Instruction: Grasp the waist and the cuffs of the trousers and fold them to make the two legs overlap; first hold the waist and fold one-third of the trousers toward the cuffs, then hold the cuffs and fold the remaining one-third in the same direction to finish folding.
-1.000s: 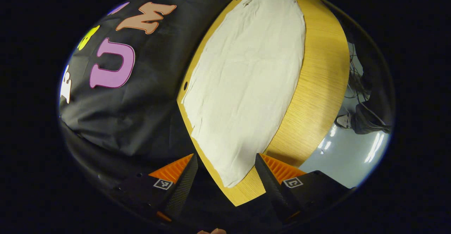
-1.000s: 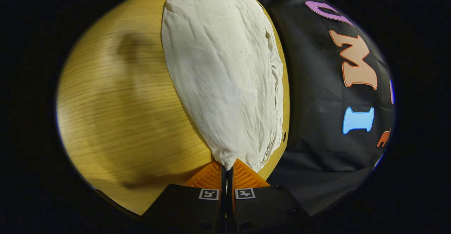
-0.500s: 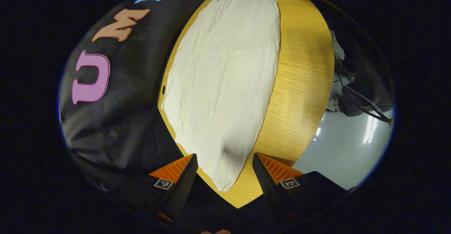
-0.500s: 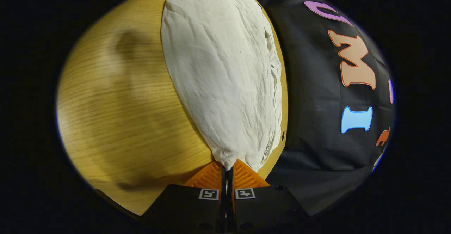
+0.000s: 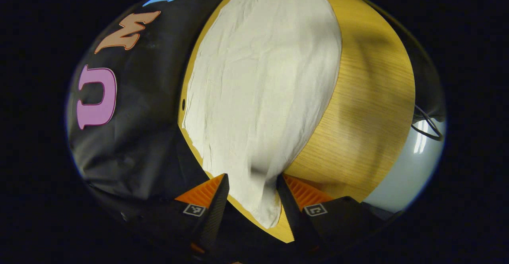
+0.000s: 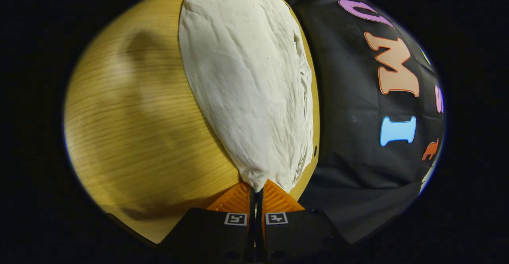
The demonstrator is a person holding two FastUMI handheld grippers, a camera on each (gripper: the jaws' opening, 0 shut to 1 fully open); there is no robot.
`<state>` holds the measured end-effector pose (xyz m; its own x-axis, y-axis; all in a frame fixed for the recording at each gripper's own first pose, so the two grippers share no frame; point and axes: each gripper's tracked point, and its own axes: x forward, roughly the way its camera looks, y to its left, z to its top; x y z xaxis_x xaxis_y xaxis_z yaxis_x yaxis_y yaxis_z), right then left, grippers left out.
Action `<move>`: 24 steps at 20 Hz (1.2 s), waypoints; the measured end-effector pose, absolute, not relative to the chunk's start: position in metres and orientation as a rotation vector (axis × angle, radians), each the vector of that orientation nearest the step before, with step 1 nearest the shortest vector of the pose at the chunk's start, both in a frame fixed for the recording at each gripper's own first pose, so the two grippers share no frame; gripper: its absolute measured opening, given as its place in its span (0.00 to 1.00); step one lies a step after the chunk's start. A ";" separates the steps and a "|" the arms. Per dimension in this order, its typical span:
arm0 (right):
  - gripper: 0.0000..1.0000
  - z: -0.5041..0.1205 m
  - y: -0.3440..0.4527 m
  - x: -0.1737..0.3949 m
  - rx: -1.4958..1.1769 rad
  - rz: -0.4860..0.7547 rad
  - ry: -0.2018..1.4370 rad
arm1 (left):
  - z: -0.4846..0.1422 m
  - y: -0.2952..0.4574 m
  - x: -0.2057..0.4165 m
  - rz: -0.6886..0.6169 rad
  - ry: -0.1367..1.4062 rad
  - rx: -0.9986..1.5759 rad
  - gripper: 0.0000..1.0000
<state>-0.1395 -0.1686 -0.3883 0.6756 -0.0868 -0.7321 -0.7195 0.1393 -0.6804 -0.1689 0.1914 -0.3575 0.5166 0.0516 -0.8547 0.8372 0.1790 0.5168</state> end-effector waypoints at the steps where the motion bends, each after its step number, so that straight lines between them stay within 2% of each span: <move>1: 0.03 -0.389 -0.169 -0.139 -1.377 0.523 0.737 | -0.362 0.193 -0.167 -0.673 0.905 1.288 0.65; 2: 0.02 -0.389 -0.169 -0.139 -1.376 0.524 0.737 | -0.366 0.192 -0.167 -0.675 0.932 1.285 0.49; 4: 0.02 -0.389 -0.169 -0.140 -1.369 0.526 0.738 | -0.371 0.191 -0.168 -0.666 0.973 1.250 0.27; 5: 0.02 -0.389 -0.169 -0.139 -1.365 0.526 0.737 | -0.372 0.191 -0.167 -0.653 0.982 1.239 0.22; 6: 0.02 -0.389 -0.169 -0.140 -1.361 0.529 0.735 | -0.373 0.193 -0.172 -0.644 0.995 1.228 0.13; 9: 0.03 -0.388 -0.169 -0.140 -1.329 0.542 0.737 | -0.375 0.192 -0.170 -0.612 1.012 1.212 0.00; 13: 0.03 -0.381 -0.173 -0.136 -1.244 0.528 0.772 | -0.372 0.194 -0.171 -0.572 1.071 1.110 0.00; 16: 0.03 -0.360 -0.176 -0.124 -1.240 0.488 0.729 | -0.354 0.186 -0.164 -0.504 1.039 1.062 0.00; 17: 0.00 -0.353 -0.176 -0.120 -1.235 0.475 0.716 | -0.347 0.185 -0.160 -0.478 1.029 1.046 0.00; 20: 0.05 -0.334 -0.177 -0.110 -1.227 0.440 0.672 | -0.334 0.186 -0.141 -0.408 1.007 1.012 0.00; 24: 0.03 -0.307 -0.182 -0.093 -1.204 0.410 0.601 | -0.311 0.182 -0.116 -0.328 0.984 0.969 0.00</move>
<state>-0.0931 -0.1820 -0.3073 0.7762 -0.0182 -0.6302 -0.5935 0.3159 -0.7402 -0.1159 0.1817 -0.3107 0.5464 0.1736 -0.8193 0.6303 0.5590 0.5388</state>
